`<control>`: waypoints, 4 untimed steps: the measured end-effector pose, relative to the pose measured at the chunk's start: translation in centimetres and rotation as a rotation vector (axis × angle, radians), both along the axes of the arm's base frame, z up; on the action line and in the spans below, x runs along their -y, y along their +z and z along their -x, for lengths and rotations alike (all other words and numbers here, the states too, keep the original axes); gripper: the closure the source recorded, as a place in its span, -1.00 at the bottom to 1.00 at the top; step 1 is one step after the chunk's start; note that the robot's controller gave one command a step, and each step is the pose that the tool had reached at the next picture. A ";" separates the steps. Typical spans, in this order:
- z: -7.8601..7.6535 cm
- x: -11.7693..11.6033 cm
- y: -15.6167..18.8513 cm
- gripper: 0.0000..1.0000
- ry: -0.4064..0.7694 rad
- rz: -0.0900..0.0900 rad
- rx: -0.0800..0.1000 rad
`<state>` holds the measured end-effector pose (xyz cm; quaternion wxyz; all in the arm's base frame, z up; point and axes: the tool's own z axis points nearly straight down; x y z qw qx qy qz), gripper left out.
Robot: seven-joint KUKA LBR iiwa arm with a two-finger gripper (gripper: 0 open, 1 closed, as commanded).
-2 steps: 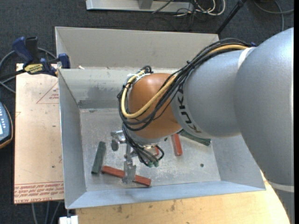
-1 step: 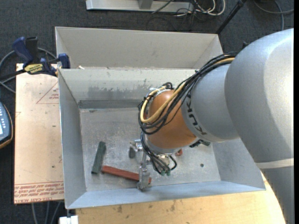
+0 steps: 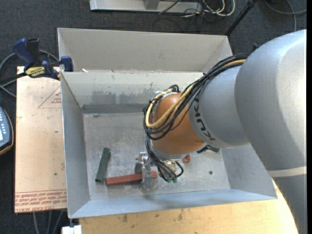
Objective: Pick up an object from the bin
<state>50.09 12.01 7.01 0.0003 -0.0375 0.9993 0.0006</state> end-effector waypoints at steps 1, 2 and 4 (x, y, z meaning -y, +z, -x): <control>-7.3 -0.2 9.6 1.00 -0.072 -0.003 0.013; -6.4 2.9 15.9 1.00 -0.207 -0.001 0.008; -3.9 0.9 2.7 -1.00 -0.329 0.003 -0.009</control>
Offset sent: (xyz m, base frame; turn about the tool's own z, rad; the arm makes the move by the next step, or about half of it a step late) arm 0.0686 0.0014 0.0912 0.0730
